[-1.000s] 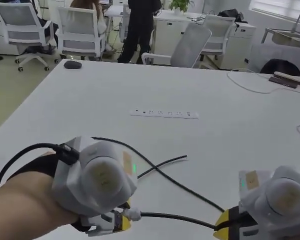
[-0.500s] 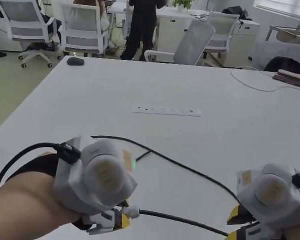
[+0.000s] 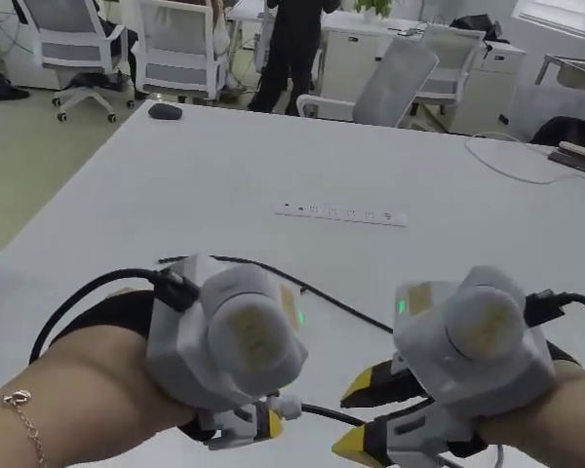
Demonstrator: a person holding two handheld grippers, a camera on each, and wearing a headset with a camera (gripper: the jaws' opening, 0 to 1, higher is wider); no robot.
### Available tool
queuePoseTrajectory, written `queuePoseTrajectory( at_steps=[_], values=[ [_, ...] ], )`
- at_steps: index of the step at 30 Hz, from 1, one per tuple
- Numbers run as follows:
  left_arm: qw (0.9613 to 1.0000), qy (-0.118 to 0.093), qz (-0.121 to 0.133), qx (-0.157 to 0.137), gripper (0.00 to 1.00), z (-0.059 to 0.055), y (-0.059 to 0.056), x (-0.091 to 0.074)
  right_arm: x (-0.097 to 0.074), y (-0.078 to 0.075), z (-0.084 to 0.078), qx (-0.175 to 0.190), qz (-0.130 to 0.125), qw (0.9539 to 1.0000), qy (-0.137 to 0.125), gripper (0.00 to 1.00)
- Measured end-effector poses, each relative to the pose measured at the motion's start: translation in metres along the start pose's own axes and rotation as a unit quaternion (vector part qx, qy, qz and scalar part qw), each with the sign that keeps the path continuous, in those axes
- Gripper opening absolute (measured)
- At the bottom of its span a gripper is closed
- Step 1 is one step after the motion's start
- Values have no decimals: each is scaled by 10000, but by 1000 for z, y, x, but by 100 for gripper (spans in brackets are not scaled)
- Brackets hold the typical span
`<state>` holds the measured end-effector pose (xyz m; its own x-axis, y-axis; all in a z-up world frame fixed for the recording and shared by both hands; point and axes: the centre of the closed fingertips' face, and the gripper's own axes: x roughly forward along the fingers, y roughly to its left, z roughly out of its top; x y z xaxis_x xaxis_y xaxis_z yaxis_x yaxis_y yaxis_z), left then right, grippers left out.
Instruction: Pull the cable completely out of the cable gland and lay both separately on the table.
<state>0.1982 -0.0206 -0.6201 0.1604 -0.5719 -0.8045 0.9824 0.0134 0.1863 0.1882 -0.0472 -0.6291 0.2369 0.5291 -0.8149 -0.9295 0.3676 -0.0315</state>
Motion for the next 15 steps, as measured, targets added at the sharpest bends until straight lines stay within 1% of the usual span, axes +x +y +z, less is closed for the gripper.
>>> queuePoseTrajectory(
  at_steps=[3,4,5,6,7,8,9,10,11,12,13,14,15],
  values=[
    [10000,-44,19,-38,16,2,-7,-4,1,3,2,-149,42,9999,10,18],
    [10000,-13,66,-54,16,2,-9,-7,1,5,3,-237,81,9997,-10,16],
    [9999,16,125,-37,16,2,-11,-11,0,9,4,-347,143,9993,-59,9],
    [9993,-27,364,-46,16,8,-9,-19,-1,14,6,-518,285,9982,-131,3],
    [9993,-18,336,-134,16,10,-13,-23,-5,19,7,-555,338,9977,-188,3],
    [9992,-25,341,-228,16,12,-17,-25,-8,20,8,-668,369,9967,-279,3],
    [9984,-57,394,-391,16,12,-18,-26,-10,22,7,-695,421,9961,-343,2],
    [9976,-65,411,-548,16,13,-23,-25,-13,23,6,-661,455,9961,-363,2],
    [9976,-46,420,-547,16,14,-26,-23,-16,26,3,-728,532,9952,-388,2],
    [9970,118,492,-588,16,11,-30,-23,-18,28,-2,-794,580,9947,-312,2],
    [9966,307,609,-465,16,8,-33,-23,-21,29,-9,-1022,584,9929,-189,2],
    [9964,274,624,-501,16,10,-36,-21,-22,31,-12,-1094,589,9921,-199,2],
    [9958,208,599,-656,16,12,-41,-20,-24,32,-17,-1047,622,9923,-218,2]
  ],
)
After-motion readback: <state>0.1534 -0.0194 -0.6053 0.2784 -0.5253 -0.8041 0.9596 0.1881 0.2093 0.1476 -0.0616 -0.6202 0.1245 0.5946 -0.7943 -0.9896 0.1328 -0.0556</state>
